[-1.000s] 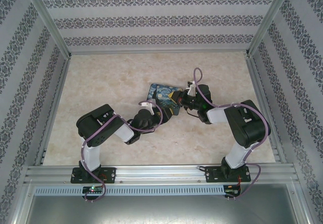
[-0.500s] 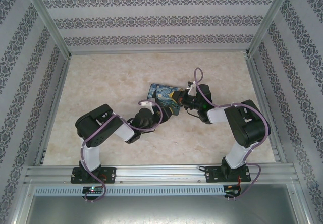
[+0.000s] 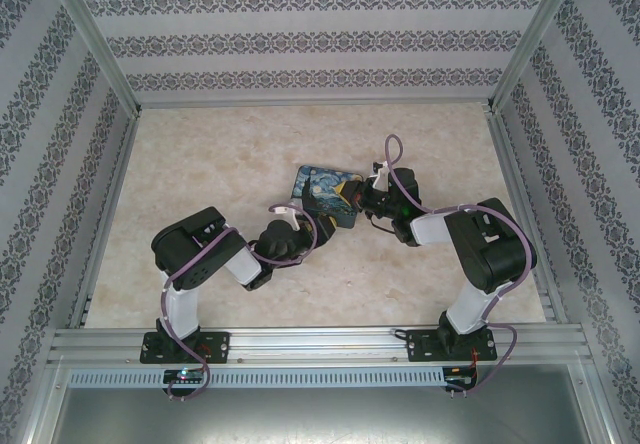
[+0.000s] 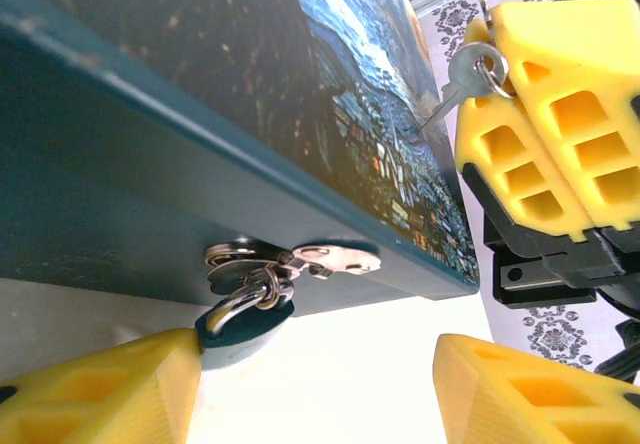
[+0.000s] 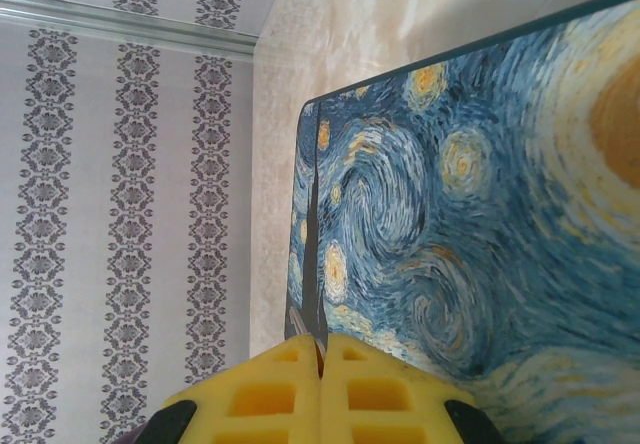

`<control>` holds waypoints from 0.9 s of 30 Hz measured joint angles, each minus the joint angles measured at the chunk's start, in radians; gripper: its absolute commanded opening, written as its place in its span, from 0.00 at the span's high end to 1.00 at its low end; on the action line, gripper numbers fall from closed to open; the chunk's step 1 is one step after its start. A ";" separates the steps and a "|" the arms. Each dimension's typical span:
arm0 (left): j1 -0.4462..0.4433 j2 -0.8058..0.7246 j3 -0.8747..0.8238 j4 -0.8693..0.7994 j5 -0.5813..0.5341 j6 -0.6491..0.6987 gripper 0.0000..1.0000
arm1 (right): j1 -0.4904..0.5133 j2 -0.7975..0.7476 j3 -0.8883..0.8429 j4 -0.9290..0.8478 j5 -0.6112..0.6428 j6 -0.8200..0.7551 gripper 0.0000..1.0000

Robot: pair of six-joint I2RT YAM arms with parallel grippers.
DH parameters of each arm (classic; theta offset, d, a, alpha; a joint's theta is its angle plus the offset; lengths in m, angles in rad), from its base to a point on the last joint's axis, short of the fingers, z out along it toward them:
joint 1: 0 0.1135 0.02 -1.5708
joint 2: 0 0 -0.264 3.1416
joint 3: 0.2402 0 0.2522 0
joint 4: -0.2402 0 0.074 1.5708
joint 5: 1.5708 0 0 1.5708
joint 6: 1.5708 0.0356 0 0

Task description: Unlock the padlock with the key

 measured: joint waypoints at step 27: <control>0.109 -0.304 -0.020 -0.335 0.072 0.165 0.27 | 0.000 0.000 -0.002 0.001 0.000 0.000 1.00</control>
